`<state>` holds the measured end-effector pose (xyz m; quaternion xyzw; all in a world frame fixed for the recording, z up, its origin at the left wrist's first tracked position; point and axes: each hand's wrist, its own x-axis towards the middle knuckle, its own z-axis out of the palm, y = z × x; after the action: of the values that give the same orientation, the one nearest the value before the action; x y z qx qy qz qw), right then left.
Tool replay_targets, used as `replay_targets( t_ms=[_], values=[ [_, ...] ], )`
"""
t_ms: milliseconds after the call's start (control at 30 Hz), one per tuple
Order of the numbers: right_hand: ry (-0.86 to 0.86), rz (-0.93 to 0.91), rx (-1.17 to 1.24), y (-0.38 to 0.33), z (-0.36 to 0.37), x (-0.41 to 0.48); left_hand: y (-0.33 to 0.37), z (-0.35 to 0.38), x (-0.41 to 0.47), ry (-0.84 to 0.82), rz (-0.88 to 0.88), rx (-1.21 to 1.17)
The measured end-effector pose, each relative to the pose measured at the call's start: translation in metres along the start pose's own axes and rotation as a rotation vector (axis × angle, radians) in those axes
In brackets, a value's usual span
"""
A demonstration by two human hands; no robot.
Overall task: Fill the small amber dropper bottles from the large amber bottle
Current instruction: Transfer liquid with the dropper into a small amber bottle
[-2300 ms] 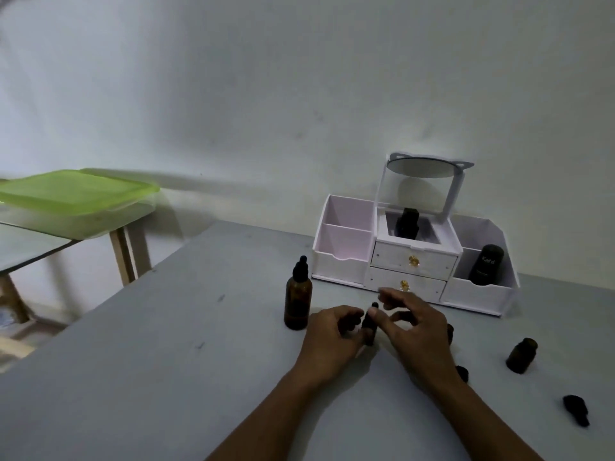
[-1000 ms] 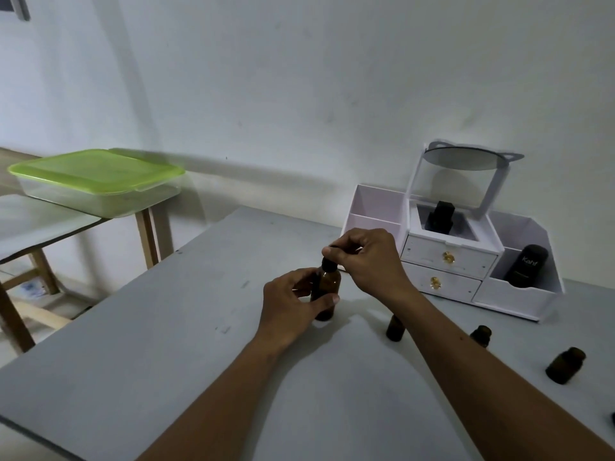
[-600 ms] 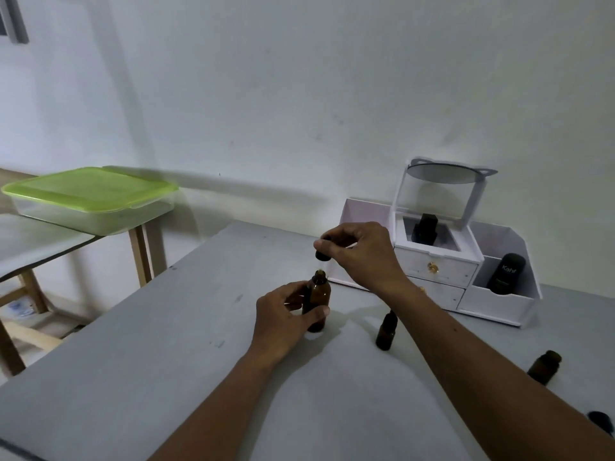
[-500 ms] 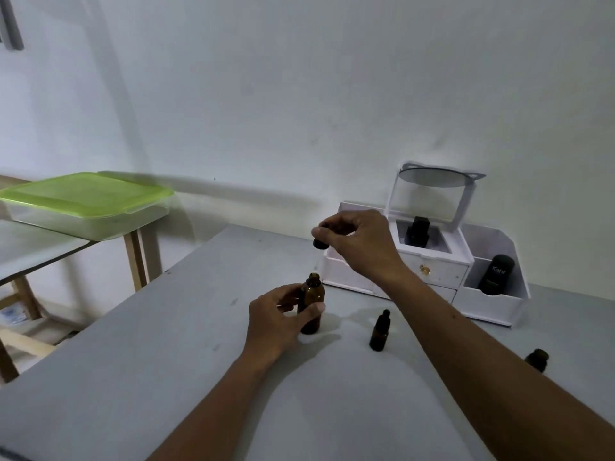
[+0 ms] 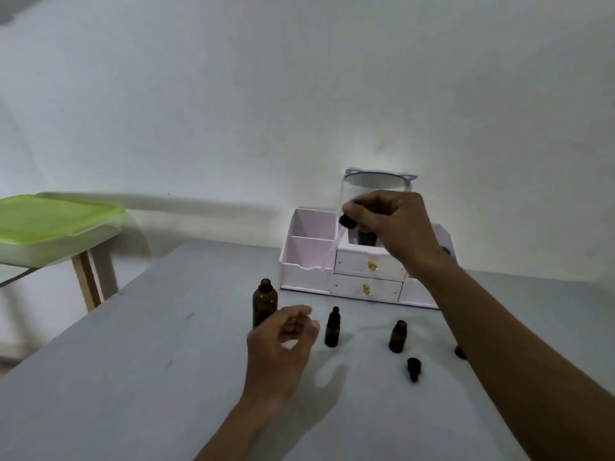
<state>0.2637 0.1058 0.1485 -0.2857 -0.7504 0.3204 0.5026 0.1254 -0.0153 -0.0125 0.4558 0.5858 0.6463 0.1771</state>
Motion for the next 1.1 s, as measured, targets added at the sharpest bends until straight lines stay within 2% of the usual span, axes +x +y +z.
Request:
replay_targets(
  t_ms=[133, 233, 567, 1100],
  values=[
    [0.069, 0.042, -0.057, 0.029, -0.038, -0.021, 0.004, 0.047, -0.006, -0.245, -0.121, 0.039],
    [0.107, 0.095, -0.129, 0.053, -0.062, -0.036, 0.002, 0.079, -0.007, -0.334, -0.183, 0.073],
    [0.295, 0.163, -0.08, 0.106, -0.096, -0.062, -0.016, 0.137, 0.007, -0.309, -0.16, 0.087],
    [0.244, 0.198, -0.168, 0.123, -0.094, -0.066, -0.028, 0.147, 0.014, -0.353, -0.106, 0.079]
  ],
)
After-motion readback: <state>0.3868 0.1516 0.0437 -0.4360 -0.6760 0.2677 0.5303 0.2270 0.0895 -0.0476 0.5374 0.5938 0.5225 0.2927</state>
